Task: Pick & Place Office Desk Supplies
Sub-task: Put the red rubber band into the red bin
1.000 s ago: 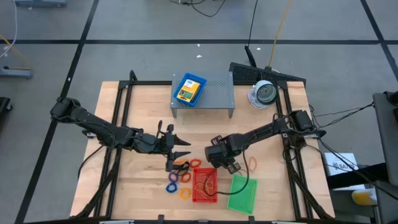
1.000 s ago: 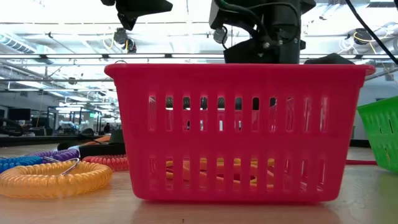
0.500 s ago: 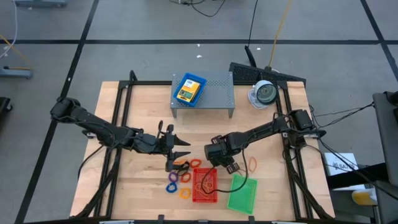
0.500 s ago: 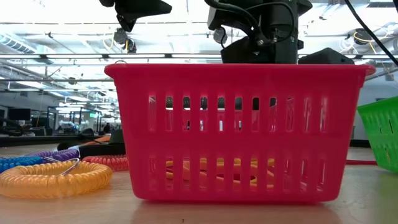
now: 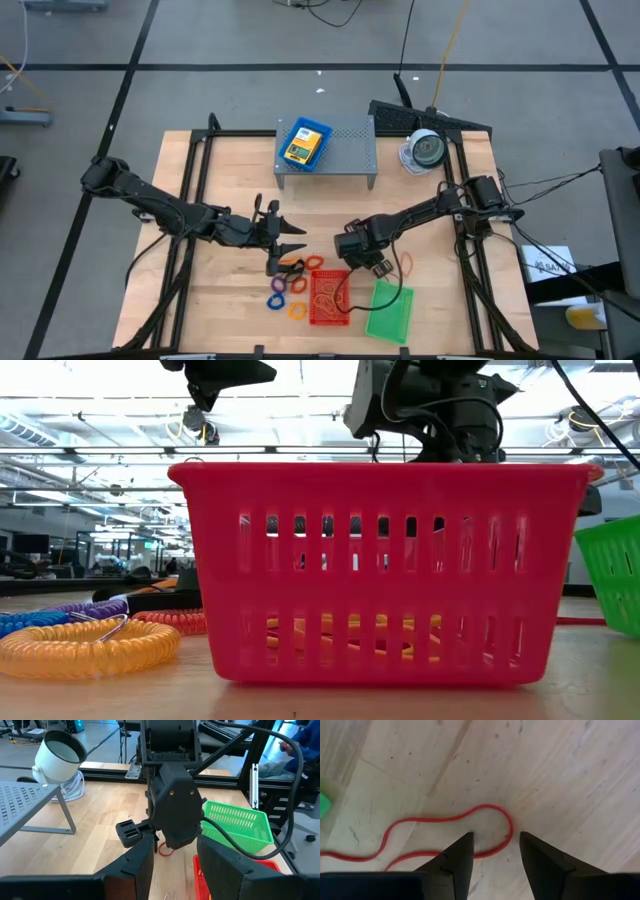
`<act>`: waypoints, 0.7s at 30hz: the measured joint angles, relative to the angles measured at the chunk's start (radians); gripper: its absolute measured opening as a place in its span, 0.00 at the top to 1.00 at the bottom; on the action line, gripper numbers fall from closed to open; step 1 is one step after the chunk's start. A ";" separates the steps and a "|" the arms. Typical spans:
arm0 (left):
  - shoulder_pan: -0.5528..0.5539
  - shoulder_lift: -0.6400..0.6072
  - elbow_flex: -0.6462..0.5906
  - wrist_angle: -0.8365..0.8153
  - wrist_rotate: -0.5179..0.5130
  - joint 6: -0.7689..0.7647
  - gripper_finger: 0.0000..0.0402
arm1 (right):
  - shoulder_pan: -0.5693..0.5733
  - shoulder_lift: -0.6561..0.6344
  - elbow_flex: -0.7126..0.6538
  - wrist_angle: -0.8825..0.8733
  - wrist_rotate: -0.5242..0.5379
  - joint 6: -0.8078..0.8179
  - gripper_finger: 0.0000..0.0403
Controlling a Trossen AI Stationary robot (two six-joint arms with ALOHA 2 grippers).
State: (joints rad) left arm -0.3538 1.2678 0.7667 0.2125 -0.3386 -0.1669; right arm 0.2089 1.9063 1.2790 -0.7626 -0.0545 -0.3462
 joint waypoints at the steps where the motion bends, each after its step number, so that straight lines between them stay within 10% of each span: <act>1: 0.000 0.000 0.000 0.000 0.000 0.000 0.61 | 0.000 -0.001 -0.007 0.013 -0.001 -0.003 0.63; 21: 0.000 0.000 0.000 0.000 0.000 0.003 0.61 | -0.016 -0.003 -0.047 0.088 -0.066 0.004 0.65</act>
State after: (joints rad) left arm -0.3542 1.2678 0.7666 0.2129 -0.3386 -0.1642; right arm 0.1930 1.9038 1.2324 -0.6745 -0.1205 -0.3426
